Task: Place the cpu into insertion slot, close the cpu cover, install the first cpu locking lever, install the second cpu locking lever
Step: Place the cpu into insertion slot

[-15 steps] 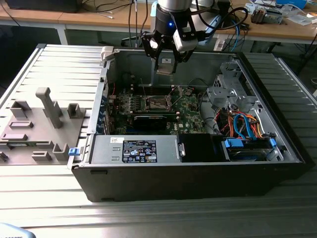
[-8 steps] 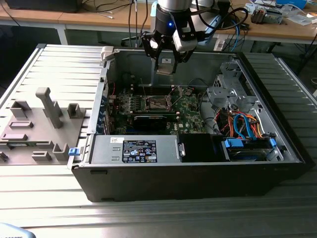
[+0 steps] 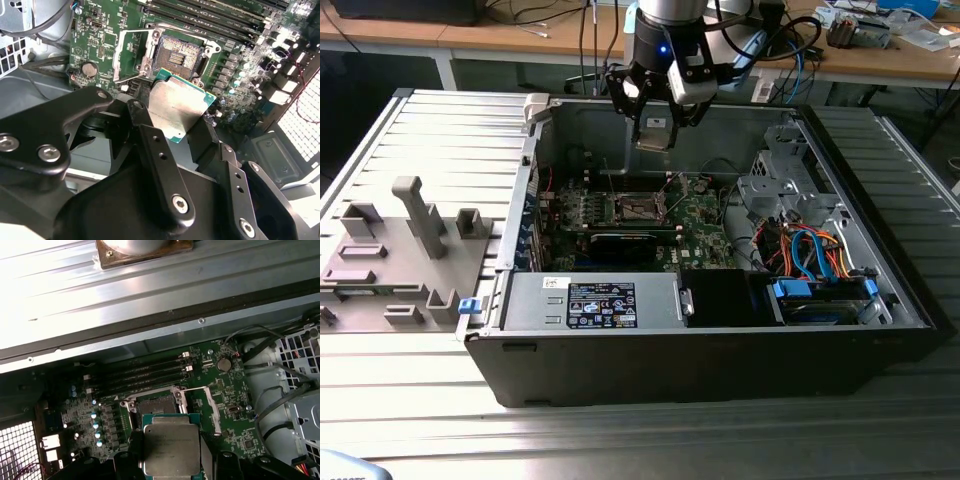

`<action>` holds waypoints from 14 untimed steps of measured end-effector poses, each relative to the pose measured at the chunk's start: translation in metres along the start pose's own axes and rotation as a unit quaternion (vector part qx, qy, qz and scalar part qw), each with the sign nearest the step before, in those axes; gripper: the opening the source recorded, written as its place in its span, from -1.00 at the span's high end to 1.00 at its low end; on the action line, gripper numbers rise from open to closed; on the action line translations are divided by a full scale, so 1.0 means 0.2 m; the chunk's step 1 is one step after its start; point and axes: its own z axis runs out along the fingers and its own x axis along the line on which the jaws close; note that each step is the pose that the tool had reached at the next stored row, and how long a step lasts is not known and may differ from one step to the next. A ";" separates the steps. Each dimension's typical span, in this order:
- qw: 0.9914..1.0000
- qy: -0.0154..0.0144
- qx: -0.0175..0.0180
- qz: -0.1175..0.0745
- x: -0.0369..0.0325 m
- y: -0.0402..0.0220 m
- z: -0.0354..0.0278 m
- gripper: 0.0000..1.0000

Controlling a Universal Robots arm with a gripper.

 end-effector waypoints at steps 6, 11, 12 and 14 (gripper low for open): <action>1.000 0.000 0.000 0.005 0.000 0.000 0.001 -0.09; 1.000 -0.001 0.000 0.010 0.000 0.000 0.002 -0.09; 1.000 -0.001 0.000 0.010 0.000 0.000 0.002 -0.09; 1.000 -0.001 0.000 0.012 0.000 0.000 0.002 -0.09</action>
